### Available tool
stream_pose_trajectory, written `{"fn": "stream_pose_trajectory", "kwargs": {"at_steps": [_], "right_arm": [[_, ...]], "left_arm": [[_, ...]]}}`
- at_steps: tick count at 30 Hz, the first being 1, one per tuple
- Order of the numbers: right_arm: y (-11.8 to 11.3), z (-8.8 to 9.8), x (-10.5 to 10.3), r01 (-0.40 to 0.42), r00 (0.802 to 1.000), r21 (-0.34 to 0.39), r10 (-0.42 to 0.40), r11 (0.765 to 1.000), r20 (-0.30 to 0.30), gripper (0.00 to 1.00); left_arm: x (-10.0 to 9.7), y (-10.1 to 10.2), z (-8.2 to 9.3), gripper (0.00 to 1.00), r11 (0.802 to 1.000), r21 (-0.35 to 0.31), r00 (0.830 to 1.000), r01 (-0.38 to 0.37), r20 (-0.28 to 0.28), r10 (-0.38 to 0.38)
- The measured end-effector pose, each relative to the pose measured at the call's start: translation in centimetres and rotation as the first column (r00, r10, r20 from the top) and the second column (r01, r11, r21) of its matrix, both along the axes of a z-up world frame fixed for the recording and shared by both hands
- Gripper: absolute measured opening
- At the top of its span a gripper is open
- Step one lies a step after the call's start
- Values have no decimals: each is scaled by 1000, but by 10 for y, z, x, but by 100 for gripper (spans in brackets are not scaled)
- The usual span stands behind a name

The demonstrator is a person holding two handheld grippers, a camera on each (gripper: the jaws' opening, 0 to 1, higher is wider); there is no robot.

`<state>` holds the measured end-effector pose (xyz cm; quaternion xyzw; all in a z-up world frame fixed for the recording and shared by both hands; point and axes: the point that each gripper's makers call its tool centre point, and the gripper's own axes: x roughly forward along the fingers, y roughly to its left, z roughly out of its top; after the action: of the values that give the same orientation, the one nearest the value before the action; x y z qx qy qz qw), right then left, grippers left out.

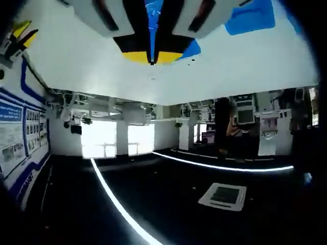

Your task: Pick up the resistors one by one and place each resistor into its matching bin, sorting the parts by color and model until every resistor is separated into the correct bin for its type

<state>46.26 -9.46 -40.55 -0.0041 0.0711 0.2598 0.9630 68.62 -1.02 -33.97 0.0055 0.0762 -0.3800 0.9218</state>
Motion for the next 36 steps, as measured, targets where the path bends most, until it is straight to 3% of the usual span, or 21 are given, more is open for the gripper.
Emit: {"fn": "stream_pose_trajectory", "kwargs": {"at_steps": [1, 3, 6, 7, 10, 15, 21, 24, 29, 36], "right_arm": [[-2, 0, -1, 2, 1000, 2, -2, 1000, -1, 21], [-6, -2, -3, 9, 1000, 7, -9, 1000, -5, 21], [-12, -7, -5, 21, 1000, 2, -21, 1000, -14, 20], [-15, -8, -4, 28, 999, 2, -28, 1000, -19, 20], [-21, -12, -1, 38, 999, 1, -38, 999, -31, 20], [-21, -8, 2, 36, 999, -4, -36, 999, -20, 20], [-15, -10, 3, 20, 999, 7, -20, 1000, -33, 20], [-13, -15, 2, 20, 999, 3, -19, 1000, -44, 20], [-12, -16, 3, 12, 999, 14, -11, 1000, -52, 16], [-4, -14, 14, -1, 999, 6, 2, 1000, -47, 16]], "left_arm": [[2, -2, -6, 6, 1000, -18, 999, -3, -42, 3], [4, -4, -13, 6, 1000, 4, 999, -5, -47, 5], [11, 8, -18, 8, 994, 71, 997, -77, -3, 78], [13, 10, -18, 12, 994, 73, 996, -85, 4, 85], [11, 13, -22, 27, 997, 43, 995, -70, -65, 73], [3, 10, -26, 27, 998, 61, 996, -21, -83, 26], [-12, 20, -10, 19, 998, 69, 998, 11, -64, -6], [-19, 46, 7, 17, 996, 92, 1000, -4, 6, 3], [-33, 117, 24, 14, 990, 116, 993, -86, 90, 76], [-51, 207, 36, 14, 981, 106, 984, -164, 84, 156]]}}
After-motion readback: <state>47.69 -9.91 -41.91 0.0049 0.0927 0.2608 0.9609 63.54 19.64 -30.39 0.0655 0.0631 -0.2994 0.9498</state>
